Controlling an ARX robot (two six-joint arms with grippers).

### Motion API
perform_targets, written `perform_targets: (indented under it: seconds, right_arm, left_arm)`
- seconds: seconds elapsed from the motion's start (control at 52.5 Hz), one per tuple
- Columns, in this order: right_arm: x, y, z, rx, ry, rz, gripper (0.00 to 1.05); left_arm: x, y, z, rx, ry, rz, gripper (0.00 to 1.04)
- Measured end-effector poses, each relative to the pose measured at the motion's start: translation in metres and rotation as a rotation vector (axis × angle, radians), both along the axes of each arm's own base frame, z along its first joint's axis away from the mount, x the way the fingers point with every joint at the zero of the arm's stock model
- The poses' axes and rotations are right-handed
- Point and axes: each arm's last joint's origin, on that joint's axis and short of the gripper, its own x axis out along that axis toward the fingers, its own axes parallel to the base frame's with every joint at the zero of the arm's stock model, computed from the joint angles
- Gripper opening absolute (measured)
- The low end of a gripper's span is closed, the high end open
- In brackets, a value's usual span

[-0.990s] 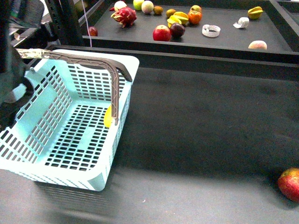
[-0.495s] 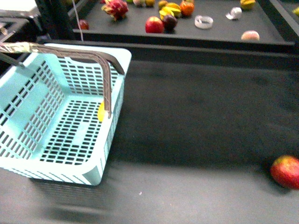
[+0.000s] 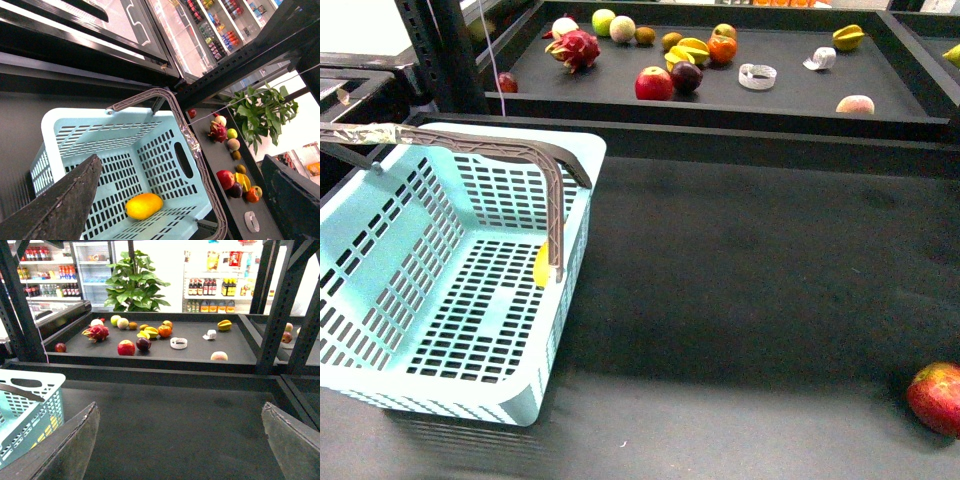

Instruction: Pick mango with right arm and hold basket with left

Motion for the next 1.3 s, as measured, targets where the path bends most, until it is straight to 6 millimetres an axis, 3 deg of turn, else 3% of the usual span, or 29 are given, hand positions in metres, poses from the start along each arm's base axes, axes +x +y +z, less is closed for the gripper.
perform_targets:
  seconds: [0.571, 0.686, 0.838, 1.01, 1.295]
  right_arm:
    - [0.000, 0.000, 0.000, 0.000, 0.000, 0.000, 0.96]
    - [0.000, 0.000, 0.000, 0.000, 0.000, 0.000, 0.96]
    - [0.000, 0.000, 0.000, 0.000, 0.000, 0.000, 0.96]
    - [0.000, 0.000, 0.000, 0.000, 0.000, 0.000, 0.96]
    - [0.000, 0.000, 0.000, 0.000, 0.000, 0.000, 0.96]
  left_arm:
    - [0.000, 0.000, -0.001, 0.024, 0.017, 0.003, 0.97]
    - [0.014, 0.003, -0.002, -0.003, 0.039, -0.010, 0.97]
    - [0.022, 0.041, -0.009, -0.128, -0.025, 0.103, 0.97]
    - [-0.002, 0.088, -0.018, -0.198, -0.073, 0.248, 0.97]
    - [-0.039, 0.133, -0.022, -0.344, -0.249, 0.413, 0.97]
